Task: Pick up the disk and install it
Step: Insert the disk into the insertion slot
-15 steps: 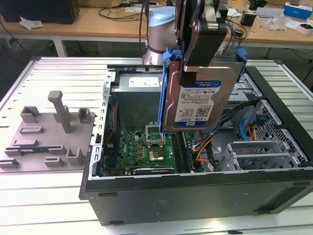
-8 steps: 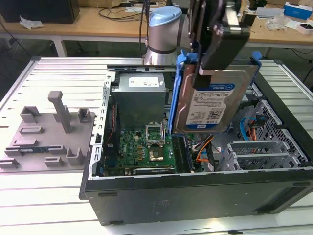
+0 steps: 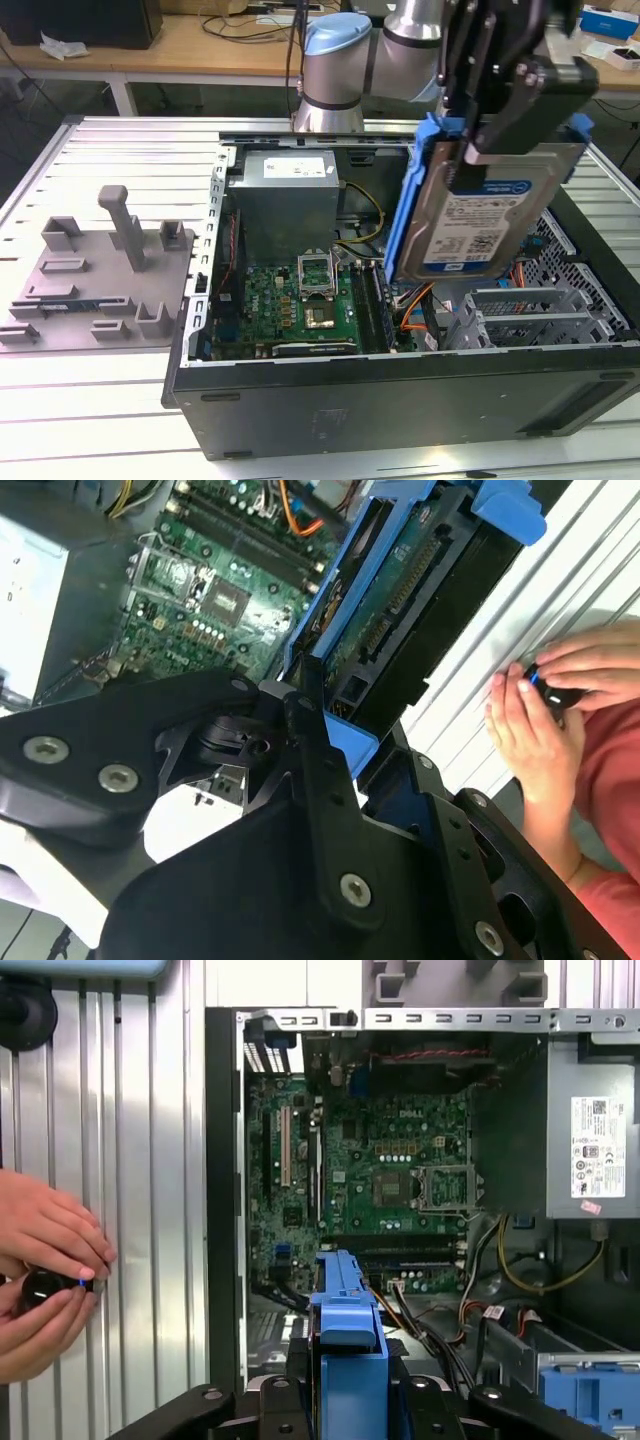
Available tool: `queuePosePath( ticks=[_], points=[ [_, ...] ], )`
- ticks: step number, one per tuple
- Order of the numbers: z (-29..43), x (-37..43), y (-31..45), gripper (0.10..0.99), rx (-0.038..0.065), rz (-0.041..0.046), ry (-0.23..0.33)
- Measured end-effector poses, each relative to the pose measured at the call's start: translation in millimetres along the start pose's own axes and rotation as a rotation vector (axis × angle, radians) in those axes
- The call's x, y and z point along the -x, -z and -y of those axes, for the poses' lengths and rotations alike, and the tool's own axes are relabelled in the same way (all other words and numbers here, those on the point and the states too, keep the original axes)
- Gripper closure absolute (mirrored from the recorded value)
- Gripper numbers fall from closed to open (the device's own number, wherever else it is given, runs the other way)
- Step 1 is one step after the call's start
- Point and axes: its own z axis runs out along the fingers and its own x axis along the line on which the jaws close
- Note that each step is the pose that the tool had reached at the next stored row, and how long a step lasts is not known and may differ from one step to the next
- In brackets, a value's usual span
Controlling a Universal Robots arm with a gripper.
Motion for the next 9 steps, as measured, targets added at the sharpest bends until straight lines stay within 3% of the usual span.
queuePosePath(
  ticks=[2,4,9],
  points=[
    [11.6,-2.7,-0.1,0.722,0.0,0.0002,0.0],
    [17.4,-3.7,-0.2,0.722,0.0,0.0005,0.0],
    [40.7,-5.6,-0.4,0.722,0.0,0.0008,0.0]
  ],
)
